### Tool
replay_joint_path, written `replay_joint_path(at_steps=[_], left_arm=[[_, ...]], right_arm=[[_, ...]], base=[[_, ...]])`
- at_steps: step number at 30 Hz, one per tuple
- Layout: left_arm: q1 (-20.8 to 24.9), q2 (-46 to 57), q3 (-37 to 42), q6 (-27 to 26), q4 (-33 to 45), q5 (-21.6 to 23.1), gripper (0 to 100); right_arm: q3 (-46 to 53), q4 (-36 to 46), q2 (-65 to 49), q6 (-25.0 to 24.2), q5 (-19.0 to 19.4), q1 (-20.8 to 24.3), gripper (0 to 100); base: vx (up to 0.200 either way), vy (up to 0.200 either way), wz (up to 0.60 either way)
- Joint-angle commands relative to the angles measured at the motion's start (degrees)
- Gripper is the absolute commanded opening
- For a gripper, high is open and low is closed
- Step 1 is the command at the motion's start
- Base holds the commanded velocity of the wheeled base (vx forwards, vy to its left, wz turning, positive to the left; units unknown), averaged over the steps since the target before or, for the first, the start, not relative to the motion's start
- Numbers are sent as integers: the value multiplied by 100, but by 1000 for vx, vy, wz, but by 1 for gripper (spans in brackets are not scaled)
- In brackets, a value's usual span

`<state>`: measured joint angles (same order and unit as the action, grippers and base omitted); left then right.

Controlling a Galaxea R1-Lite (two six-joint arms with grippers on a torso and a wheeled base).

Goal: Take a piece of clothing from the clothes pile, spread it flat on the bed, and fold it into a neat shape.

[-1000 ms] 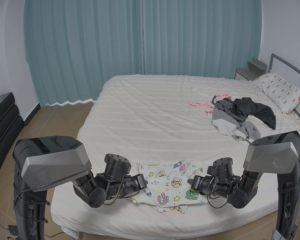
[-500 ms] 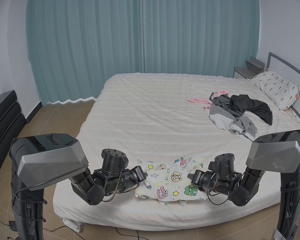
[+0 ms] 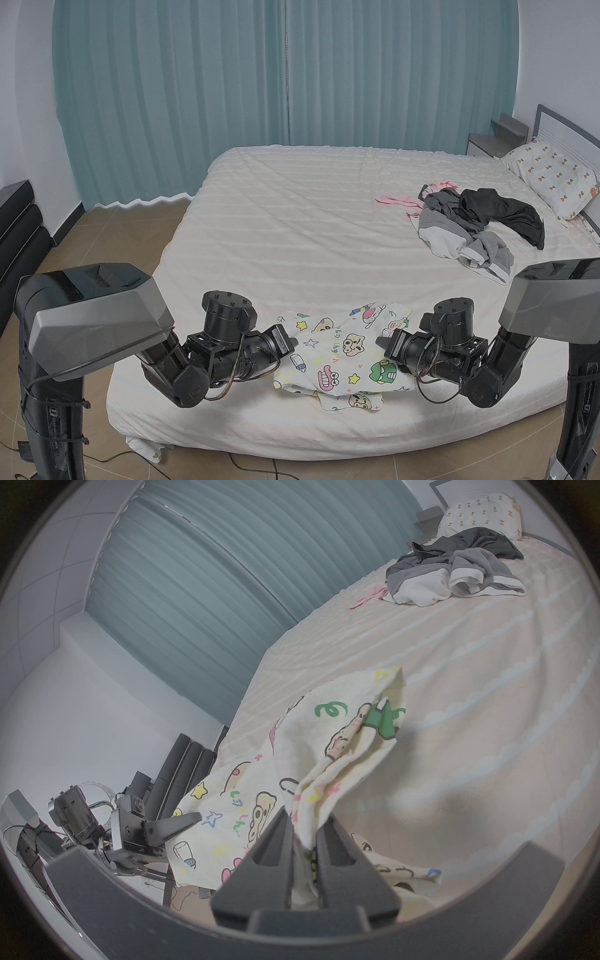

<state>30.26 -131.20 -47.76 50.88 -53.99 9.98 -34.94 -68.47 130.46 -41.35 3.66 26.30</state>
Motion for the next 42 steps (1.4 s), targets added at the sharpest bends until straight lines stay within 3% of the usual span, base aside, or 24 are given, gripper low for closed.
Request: replay_joint_path(at_steps=[1,42], left_arm=[[7,41,13,1,-50,4,0],[112,6,-23,1,-155,12,0]], right_arm=[[5,1,-39,-5,3,-10,0],[57,54,-179,4,3,-133,0]], base=[[0,-200,0],[0,-200,0]])
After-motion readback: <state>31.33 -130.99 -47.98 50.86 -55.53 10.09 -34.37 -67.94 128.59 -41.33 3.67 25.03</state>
